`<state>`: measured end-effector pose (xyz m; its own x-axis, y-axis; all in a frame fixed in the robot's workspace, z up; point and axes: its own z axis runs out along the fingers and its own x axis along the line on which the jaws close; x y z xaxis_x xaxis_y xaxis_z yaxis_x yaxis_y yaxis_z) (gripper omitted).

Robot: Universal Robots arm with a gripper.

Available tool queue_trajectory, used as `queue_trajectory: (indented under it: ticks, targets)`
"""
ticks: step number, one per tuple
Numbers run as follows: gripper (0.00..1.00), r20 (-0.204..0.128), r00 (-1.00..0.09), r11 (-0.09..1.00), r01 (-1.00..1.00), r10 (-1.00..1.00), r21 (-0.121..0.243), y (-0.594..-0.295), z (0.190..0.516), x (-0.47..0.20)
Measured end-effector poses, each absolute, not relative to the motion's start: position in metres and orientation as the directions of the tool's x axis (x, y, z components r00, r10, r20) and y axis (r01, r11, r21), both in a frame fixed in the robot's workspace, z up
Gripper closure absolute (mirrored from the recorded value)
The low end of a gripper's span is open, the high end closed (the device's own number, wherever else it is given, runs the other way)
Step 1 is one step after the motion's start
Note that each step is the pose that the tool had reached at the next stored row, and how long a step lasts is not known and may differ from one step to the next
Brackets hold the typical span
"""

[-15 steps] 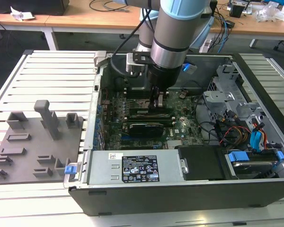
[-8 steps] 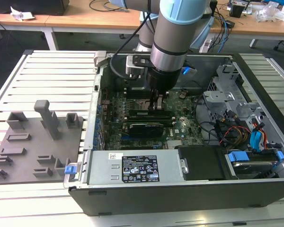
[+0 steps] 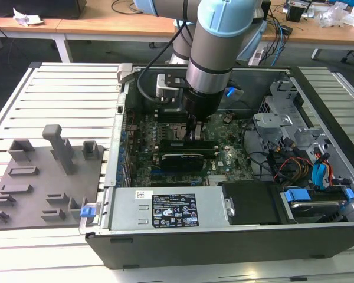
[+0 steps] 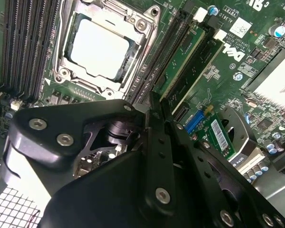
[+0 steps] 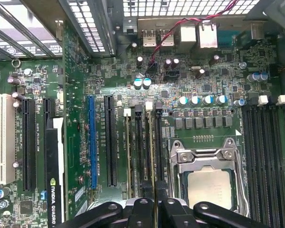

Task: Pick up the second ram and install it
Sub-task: 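Insert the second ram into the second slot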

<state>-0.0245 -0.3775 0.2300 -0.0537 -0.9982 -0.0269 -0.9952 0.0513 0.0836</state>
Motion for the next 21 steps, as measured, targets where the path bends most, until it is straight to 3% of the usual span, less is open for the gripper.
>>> queue_trajectory:
  ticks: [21]
  targets:
    - [0.87, -0.028, -0.054, 0.051, -0.995, -0.998, 0.084, -0.3762, 0.2262, -0.0244]
